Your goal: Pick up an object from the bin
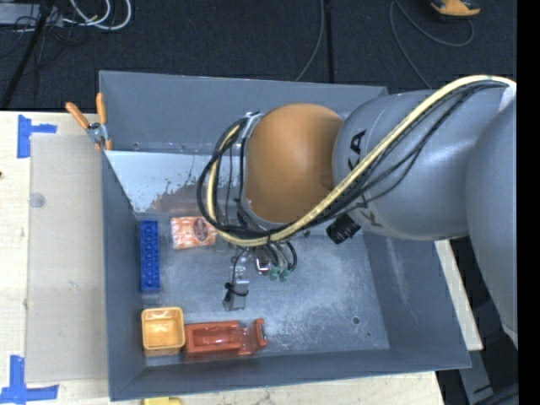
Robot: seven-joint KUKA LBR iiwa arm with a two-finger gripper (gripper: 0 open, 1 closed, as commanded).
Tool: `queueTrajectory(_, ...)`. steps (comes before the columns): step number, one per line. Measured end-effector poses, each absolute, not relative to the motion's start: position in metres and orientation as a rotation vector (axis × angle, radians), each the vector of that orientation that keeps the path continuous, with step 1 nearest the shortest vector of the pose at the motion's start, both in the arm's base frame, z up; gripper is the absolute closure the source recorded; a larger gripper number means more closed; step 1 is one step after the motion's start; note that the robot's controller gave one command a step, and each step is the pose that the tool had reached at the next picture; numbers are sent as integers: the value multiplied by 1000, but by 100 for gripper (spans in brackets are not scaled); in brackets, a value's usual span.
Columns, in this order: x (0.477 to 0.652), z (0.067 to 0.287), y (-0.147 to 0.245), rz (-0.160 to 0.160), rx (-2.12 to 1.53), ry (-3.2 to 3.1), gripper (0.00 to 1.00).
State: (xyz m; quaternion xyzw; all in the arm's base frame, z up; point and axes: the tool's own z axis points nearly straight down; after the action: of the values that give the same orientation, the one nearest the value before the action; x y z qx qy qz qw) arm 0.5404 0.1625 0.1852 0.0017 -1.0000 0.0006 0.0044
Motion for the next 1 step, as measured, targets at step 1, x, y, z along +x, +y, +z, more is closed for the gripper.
queueTrajectory(1,542,190,162,0,-1,-3140,0)
